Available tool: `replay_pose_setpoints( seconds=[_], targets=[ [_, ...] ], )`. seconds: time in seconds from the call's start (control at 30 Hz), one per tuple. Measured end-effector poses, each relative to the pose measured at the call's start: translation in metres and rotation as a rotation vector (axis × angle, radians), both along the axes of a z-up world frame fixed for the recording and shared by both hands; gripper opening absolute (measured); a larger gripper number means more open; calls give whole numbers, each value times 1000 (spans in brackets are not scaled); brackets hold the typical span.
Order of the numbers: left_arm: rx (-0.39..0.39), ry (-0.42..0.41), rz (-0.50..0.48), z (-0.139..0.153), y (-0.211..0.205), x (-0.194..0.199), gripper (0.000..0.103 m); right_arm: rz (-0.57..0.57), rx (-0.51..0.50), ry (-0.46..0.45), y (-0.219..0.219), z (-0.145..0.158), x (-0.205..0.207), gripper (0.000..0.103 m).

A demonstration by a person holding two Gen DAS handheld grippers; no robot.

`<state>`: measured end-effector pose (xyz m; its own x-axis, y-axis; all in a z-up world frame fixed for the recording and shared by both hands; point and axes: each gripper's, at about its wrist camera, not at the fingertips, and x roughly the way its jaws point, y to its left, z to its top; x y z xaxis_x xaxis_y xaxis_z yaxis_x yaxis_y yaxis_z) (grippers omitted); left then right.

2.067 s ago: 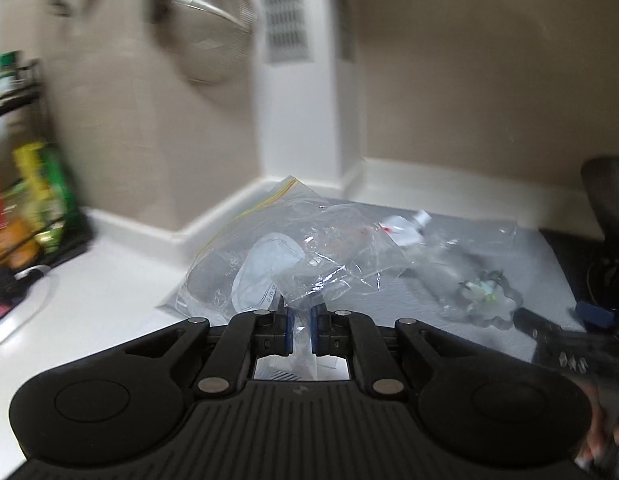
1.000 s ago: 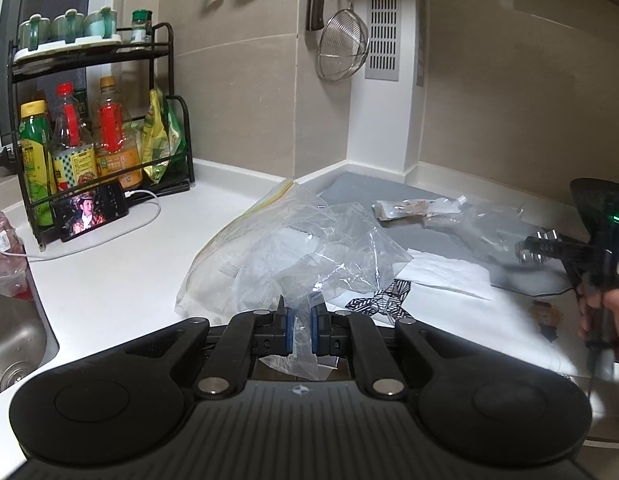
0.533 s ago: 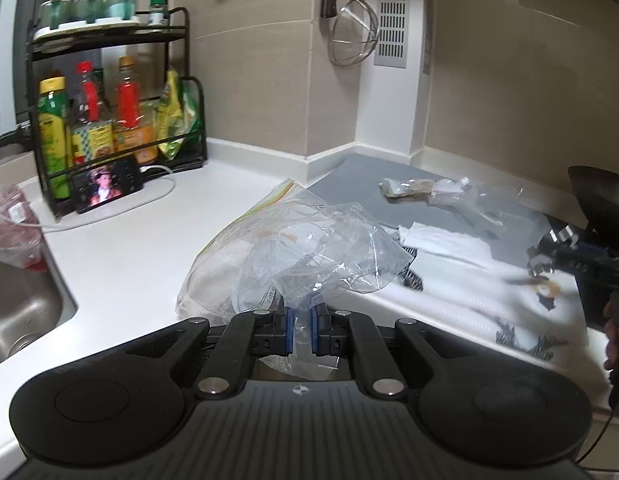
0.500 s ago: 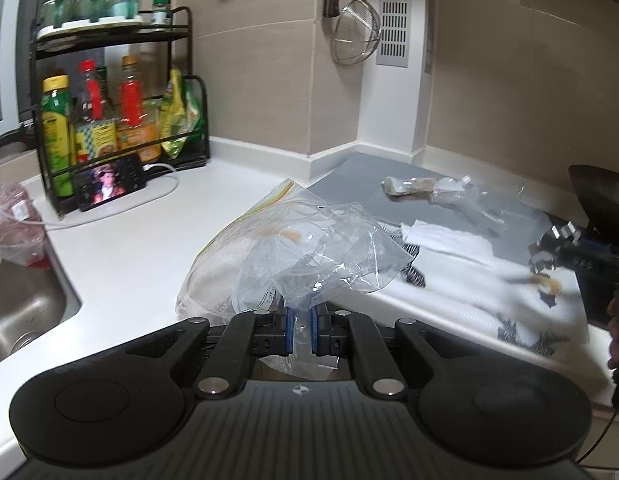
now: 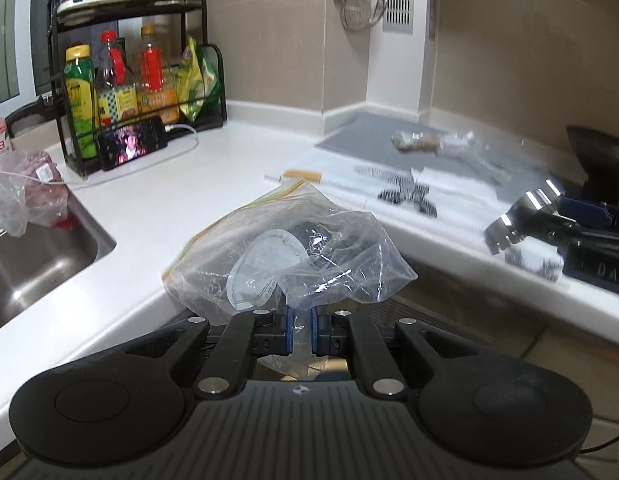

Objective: Collect trash
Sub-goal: 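Carry the zip bag and metal cutter down over the trash bin with both tools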

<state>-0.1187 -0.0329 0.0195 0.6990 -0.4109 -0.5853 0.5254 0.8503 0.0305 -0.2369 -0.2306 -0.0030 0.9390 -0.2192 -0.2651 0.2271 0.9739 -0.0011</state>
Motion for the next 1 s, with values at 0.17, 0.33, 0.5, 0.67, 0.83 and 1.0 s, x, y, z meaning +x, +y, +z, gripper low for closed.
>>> replay_pose_setpoints(
  seconds=[0.17,0.33,0.5,0.67,0.83,1.0],
  targets=[
    [25,5,-9,-12,3,-11,8,63,-24,54,32,-10,-4,75],
    [62,39,-12,-22,0,-18,9,112,-9,112,51,-23,-6,75],
    [90,77,-15,-30,-1,-21,8,140,16,156,63,-34,-9,75],
    [109,120,-10,-38,0,-17,8,156,26,193,70,-43,-9,75],
    [120,129,-14,-43,-1,-16,9,157,37,213,70,-45,-5,75],
    [129,142,-16,-47,-3,-15,9,164,40,231,72,-49,-2,75]
  ],
)
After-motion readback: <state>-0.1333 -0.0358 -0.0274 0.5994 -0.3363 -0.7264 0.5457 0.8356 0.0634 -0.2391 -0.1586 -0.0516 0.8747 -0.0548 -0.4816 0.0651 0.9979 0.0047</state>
